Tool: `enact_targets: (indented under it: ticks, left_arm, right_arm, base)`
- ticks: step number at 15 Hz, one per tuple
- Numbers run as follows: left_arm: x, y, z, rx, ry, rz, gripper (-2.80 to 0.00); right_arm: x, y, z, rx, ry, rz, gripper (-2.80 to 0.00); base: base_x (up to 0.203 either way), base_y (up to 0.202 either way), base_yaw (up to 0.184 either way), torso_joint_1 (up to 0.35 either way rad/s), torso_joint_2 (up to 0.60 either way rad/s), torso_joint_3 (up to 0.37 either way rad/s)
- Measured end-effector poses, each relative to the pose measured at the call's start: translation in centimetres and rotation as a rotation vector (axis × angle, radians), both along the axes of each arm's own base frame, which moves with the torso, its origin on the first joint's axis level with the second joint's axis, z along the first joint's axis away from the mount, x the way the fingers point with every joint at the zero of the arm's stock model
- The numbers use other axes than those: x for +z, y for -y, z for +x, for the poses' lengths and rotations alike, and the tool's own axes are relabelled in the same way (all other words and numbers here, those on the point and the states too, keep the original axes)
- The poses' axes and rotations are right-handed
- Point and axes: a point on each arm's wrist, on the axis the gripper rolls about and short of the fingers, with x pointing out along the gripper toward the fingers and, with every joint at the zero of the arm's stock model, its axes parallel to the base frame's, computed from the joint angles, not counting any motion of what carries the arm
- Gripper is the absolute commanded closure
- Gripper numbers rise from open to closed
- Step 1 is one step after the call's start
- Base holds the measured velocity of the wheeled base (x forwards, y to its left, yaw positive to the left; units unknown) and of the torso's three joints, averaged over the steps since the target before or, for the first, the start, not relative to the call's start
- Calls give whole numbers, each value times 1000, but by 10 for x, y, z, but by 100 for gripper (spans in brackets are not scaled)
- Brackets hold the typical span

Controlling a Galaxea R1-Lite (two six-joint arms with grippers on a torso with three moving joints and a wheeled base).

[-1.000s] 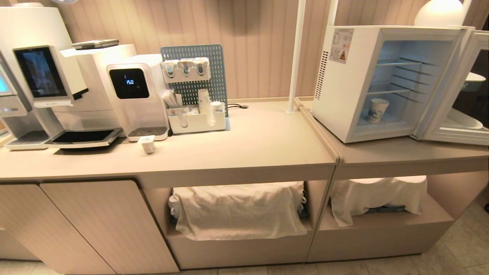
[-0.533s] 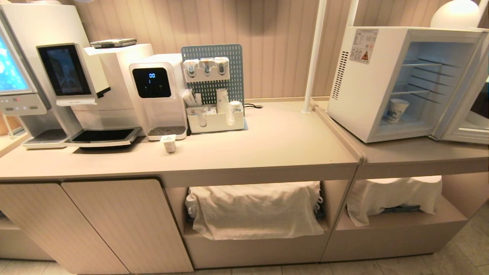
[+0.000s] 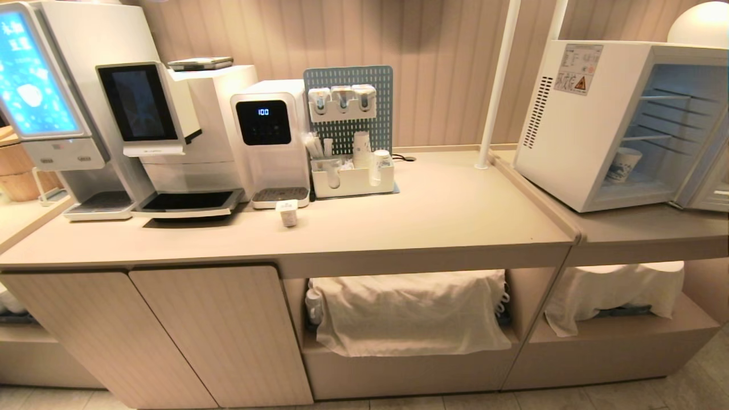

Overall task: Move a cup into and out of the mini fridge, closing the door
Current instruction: Put the yoghurt in the freezer

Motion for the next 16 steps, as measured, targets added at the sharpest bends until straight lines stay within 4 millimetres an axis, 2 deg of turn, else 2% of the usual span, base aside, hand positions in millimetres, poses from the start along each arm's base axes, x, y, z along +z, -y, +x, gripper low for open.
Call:
enact_targets:
  ticks: [16]
  left_arm:
    - [0,0,0,1,0,-3,0]
  right_arm:
    - [0,0,0,-1,3,0,0]
  base:
    - [0,192,0,3,4,2]
